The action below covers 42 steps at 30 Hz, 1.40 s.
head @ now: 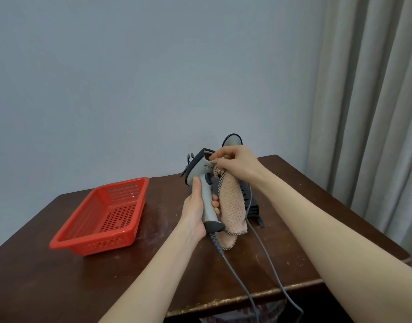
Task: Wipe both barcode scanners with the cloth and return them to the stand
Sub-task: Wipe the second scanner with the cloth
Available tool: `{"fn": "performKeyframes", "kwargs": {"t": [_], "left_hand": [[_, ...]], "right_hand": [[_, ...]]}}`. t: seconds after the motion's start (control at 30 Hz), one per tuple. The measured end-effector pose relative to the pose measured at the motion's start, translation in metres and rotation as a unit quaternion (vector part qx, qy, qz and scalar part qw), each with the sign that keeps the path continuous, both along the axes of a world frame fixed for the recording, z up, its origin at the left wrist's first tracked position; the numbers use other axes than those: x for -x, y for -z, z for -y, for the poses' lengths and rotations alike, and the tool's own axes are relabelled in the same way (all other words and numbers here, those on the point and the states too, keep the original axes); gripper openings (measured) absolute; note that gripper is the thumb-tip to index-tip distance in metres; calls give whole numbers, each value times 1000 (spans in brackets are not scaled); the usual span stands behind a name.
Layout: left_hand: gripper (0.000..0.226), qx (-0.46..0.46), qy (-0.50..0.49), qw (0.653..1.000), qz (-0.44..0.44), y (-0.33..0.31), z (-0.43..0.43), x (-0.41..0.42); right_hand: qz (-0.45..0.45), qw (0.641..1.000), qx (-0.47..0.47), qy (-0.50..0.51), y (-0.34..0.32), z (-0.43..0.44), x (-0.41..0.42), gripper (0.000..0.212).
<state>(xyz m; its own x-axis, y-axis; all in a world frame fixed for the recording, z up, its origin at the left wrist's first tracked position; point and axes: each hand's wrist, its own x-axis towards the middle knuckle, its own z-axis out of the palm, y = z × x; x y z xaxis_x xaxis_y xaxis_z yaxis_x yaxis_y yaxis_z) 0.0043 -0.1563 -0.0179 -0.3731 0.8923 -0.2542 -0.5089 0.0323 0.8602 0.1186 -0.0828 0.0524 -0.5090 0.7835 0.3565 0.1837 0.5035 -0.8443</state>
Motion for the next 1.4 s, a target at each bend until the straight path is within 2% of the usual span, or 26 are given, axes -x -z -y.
{"fn": "performKeyframes", "kwargs": {"t": [0.07,0.13,0.23,0.33,0.43,0.57,0.63,0.7,0.77,0.83,0.93,0.97,1.0,1.07,1.13,1.17,1.23,1.33,1.4], "left_hand": [[53,-8,2,1000,8,-1,0,1],[53,-11,7,1000,13,-1,0,1],[51,-19,-1,1000,21,-1,0,1],[50,-18,-4,1000,14,-5,0,-1],[52,-15,-6,1000,4,-7,0,-3],[52,-13,-2,1000,-4,-2,2,3],[51,-15,-9,1000,-12,-2,2,4],[50,-18,-15,999,-21,-3,1,2],[51,-17,-13,999,-24,-3,1,-1],[52,-8,-11,1000,-26,-3,1,-2],[50,-4,-15,999,-33,-1,2,0],[49,-7,-17,999,-38,0,3,1],[48,-9,-19,999,-42,1,3,1],[48,-10,-22,999,-43,1,3,0],[49,-6,-23,998,-51,1,2,-2],[50,-4,-20,998,-53,0,2,-3],[51,-5,-10,999,-43,-1,1,-5],[50,-3,-4,1000,-27,0,3,-5],[49,-3,-5,1000,-26,2,5,-3]], "right_hand": [[47,997,-26,47,3,-7,-3,12],[54,994,-35,91,6,-11,-4,11],[-31,987,-34,153,6,-11,-1,4],[-102,989,-20,101,3,-8,3,11],[-43,996,-38,62,4,-6,6,14],[72,983,-87,147,5,-16,-1,19],[26,984,-84,153,4,-15,-4,17],[-41,993,-66,90,1,-7,-1,16],[-60,996,-59,33,1,3,4,14],[-36,996,-70,41,3,-1,6,15],[69,988,-88,109,8,-14,4,19],[79,985,-82,130,10,-16,3,19],[63,984,-72,150,10,-16,2,19],[-47,987,-23,150,6,-11,2,13],[-138,987,19,83,-1,-3,4,8],[-148,987,20,54,-3,1,5,6],[-126,991,7,46,-4,3,8,4],[-11,991,-25,130,-2,-7,5,3],[51,982,-32,178,0,-14,0,9]]}}
